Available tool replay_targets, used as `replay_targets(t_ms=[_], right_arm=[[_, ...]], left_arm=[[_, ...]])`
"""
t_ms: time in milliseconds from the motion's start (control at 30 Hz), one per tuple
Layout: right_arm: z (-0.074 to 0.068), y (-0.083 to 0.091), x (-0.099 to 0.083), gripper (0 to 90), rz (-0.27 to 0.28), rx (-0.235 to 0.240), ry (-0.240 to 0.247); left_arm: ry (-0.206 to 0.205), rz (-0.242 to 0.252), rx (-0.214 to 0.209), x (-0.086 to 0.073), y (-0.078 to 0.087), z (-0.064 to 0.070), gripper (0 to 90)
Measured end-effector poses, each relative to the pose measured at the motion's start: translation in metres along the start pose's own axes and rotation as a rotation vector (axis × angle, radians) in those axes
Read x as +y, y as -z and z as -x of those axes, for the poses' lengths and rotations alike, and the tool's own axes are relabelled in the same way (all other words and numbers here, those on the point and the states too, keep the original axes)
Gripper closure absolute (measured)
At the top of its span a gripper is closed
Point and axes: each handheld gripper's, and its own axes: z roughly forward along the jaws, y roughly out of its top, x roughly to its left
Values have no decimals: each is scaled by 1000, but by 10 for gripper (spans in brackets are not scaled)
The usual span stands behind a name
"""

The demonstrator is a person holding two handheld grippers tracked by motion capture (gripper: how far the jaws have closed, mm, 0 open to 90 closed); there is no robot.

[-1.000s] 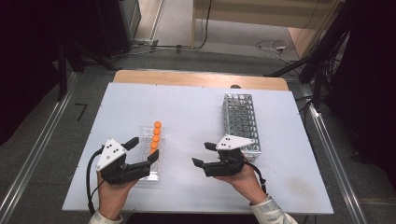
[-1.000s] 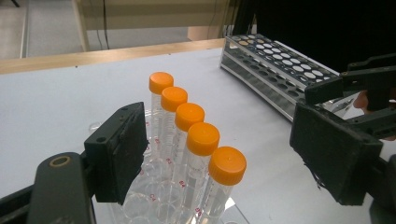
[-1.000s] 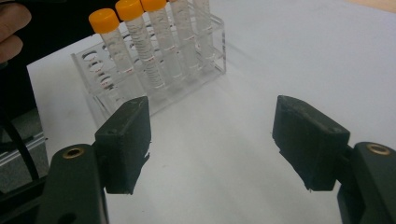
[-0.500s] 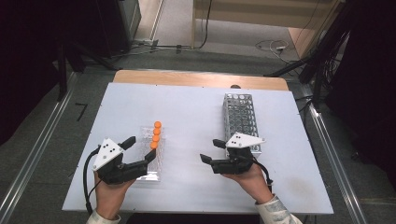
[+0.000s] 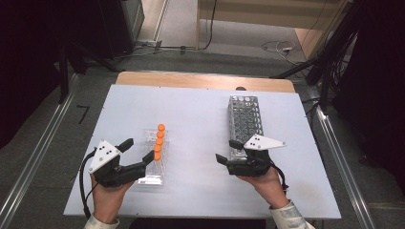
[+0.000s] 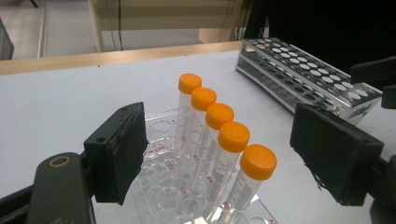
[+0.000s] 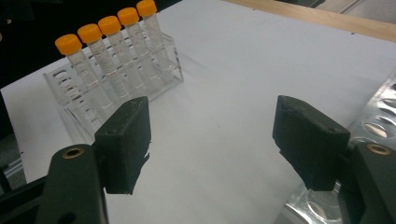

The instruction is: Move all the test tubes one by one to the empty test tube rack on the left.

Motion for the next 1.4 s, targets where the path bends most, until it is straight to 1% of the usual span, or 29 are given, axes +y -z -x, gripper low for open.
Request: replay_targets(t_ms=[167,233,433,567,767,900,933,1000,1067,1267,1400], right_arm=[[7,8,-3,264,8,-22,-17],[10,12,-4,262,13,-35,-24],[22,26,-9,257,27,-76,-48],[29,35,-14,256,34,-101,-66],[38,48,-20,255,41,-140,-84],[46,57,-25,255,42,-173,-92],[48,59,-27,255,40,-188,-96],[51,63,-30,255,42,-197,-102],[54,68,-34,255,39,-216,-111],[64,81,-44,253,37,-263,-133],[70,87,-51,253,32,-300,-144]], left_arm=[[6,2,12,1,3,-4,179],[5,3,18,2,5,-6,179],[19,10,39,2,9,-13,178],[15,5,60,1,10,-16,178],[15,0,79,-1,12,-21,177],[16,-9,100,-4,13,-25,177],[19,-10,101,-5,13,-27,176],[25,-16,110,-7,14,-29,175],[30,-23,116,-9,15,-32,175],[35,-32,152,-18,18,-39,176],[34,-36,160,-23,20,-43,167]])
